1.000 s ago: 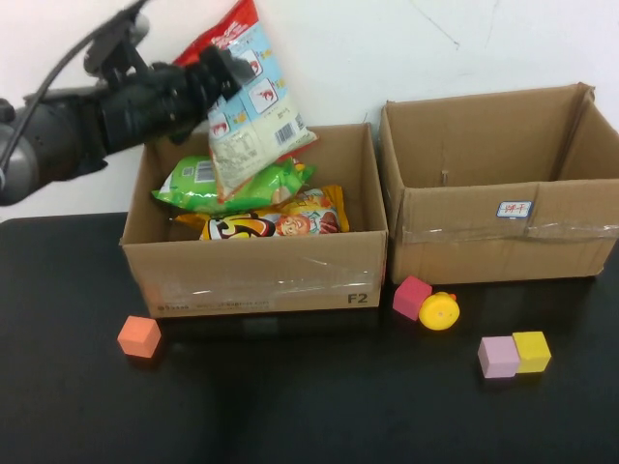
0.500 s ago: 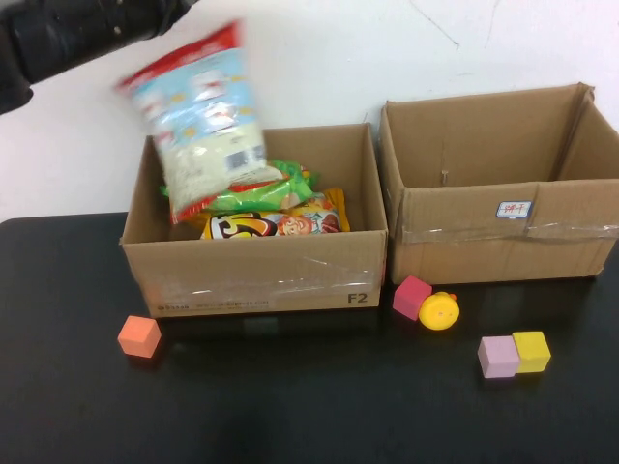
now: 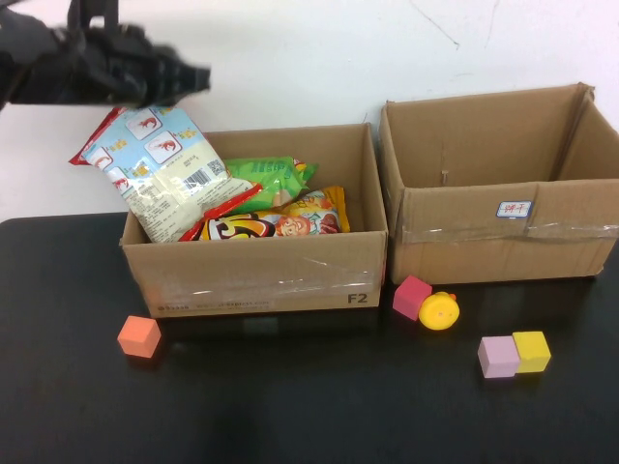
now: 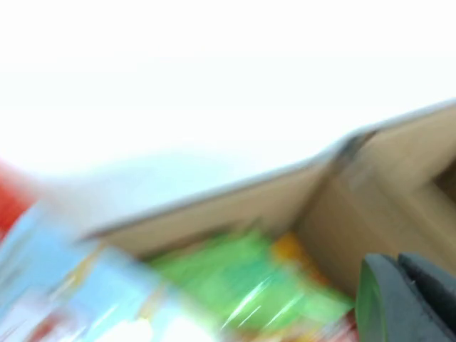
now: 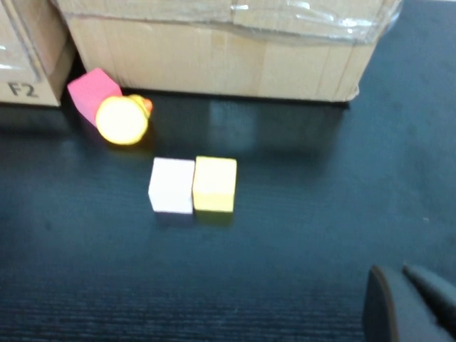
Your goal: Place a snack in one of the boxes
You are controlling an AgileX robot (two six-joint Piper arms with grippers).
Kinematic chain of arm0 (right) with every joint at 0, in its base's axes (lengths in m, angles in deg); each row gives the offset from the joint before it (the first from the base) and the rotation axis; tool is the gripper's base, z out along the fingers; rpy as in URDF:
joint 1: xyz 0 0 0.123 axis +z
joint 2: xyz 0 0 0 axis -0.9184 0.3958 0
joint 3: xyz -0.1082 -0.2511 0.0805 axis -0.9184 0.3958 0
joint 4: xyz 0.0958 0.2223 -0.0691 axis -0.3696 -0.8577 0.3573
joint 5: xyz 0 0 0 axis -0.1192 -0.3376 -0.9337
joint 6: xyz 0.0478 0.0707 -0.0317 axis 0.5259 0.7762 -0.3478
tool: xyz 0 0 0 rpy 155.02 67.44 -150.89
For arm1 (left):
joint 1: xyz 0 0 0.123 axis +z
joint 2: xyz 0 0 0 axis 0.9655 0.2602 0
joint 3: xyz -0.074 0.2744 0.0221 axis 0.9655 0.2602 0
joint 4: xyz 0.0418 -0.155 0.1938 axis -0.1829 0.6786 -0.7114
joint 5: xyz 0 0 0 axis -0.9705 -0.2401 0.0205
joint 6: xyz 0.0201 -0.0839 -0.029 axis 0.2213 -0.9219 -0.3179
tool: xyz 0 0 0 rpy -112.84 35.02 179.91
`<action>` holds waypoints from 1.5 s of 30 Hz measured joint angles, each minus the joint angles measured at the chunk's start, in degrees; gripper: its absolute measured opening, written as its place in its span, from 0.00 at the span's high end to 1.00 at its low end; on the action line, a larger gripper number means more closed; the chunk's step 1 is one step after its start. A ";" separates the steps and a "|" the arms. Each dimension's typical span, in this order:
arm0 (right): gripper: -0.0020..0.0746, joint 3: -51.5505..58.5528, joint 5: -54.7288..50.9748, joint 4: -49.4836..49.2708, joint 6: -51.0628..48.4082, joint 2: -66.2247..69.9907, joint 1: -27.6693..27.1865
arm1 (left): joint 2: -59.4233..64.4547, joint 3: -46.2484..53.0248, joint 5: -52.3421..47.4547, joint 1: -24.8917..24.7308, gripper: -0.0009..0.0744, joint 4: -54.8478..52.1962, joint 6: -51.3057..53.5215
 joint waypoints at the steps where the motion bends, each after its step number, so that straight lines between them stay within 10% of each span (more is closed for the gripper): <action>1: 0.97 0.00 -0.42 0.00 0.04 0.00 0.00 | 0.00 0.00 0.00 0.00 0.99 -5.86 -4.22; 7: 0.97 0.00 -0.89 0.00 0.17 0.00 0.00 | 2.07 0.00 1.01 3.72 0.99 -25.14 -27.72; 14: 0.97 0.00 -1.11 -0.62 0.17 0.00 0.00 | 8.55 0.00 2.20 11.94 0.99 -22.33 -42.29; 29: 0.97 0.00 -1.11 -1.14 0.30 0.00 0.00 | 15.85 -1.53 2.33 3.85 0.99 28.97 -1.76; 45: 0.97 -1.79 -2.43 -2.08 -1.00 -5.13 0.00 | 2.06 -4.27 9.58 1.81 0.99 2.89 -2.51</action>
